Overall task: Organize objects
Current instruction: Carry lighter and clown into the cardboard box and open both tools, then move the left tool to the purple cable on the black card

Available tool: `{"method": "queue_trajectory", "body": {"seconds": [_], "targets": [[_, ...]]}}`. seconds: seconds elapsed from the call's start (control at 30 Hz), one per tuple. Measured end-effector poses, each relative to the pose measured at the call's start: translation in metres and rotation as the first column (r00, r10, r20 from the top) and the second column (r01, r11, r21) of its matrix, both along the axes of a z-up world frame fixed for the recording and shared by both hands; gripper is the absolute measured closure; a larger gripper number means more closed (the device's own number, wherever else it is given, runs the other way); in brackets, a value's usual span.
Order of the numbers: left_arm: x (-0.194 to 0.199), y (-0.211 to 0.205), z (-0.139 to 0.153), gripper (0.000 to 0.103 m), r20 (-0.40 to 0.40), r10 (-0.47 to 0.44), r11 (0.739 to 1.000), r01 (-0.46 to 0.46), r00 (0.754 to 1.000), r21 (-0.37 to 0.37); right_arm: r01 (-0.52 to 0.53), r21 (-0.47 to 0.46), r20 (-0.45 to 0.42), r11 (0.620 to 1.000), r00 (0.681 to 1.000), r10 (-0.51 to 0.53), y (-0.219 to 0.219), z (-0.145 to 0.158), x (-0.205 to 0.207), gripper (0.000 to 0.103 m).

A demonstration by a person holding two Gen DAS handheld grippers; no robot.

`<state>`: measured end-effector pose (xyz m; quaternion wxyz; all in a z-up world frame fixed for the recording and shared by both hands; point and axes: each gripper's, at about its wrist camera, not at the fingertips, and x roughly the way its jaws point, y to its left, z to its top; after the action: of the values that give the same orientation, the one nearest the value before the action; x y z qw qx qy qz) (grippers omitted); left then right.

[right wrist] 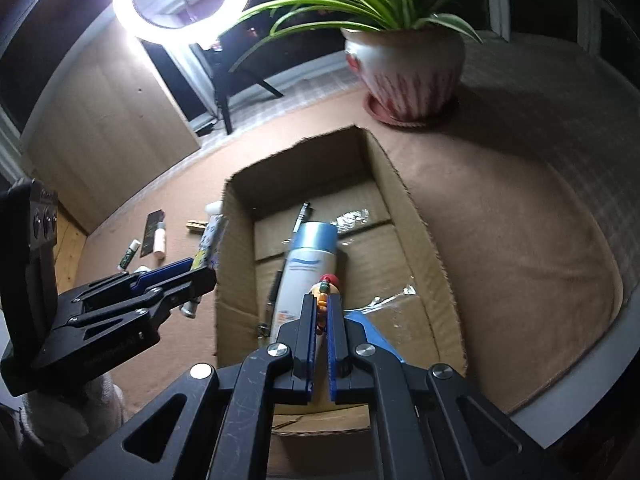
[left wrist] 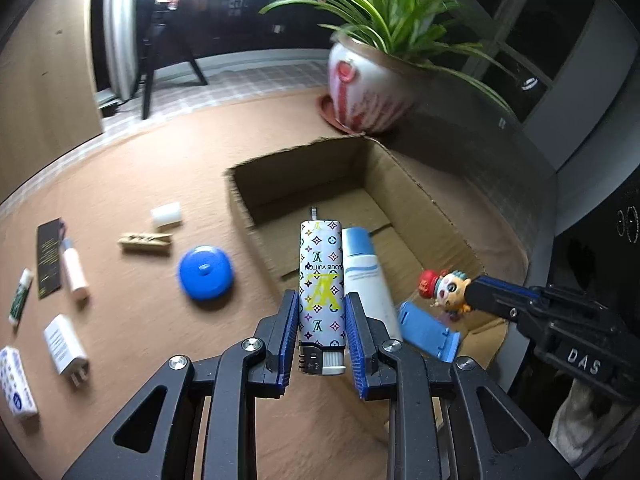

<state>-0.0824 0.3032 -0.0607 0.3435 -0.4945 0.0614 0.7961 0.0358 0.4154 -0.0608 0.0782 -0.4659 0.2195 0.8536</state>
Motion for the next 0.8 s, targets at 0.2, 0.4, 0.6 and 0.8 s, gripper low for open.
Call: {"method": "queue_trajectory", "body": {"seconds": [0.2,0.4,0.6,0.8], "targets": [[0.001,0.013,-0.007,0.078,-0.001,-0.002,1.000,0.002,1.000,-0.022,-0.012,-0.002,0.009,1.000,1.000,0.012,0.002,-0.005,0.001,0.097],[0.000,0.005,-0.004,0.059,-0.006,0.019,0.999,-0.019,1.000,-0.028,-0.004,0.020,-0.004,1.000,1.000,0.004,-0.001,0.001,0.004,0.039],[-0.004,-0.016,0.000,0.059,-0.005,0.062,0.998,-0.062,0.998,-0.022,-0.017,0.031,-0.019,0.999,1.000,0.017,-0.010,0.008,0.001,0.039],[-0.011,-0.051,0.002,0.059,-0.008,0.117,0.993,-0.117,0.993,-0.032,-0.041,0.014,-0.019,0.999,0.999,0.042,-0.026,0.008,-0.005,0.039]]}}
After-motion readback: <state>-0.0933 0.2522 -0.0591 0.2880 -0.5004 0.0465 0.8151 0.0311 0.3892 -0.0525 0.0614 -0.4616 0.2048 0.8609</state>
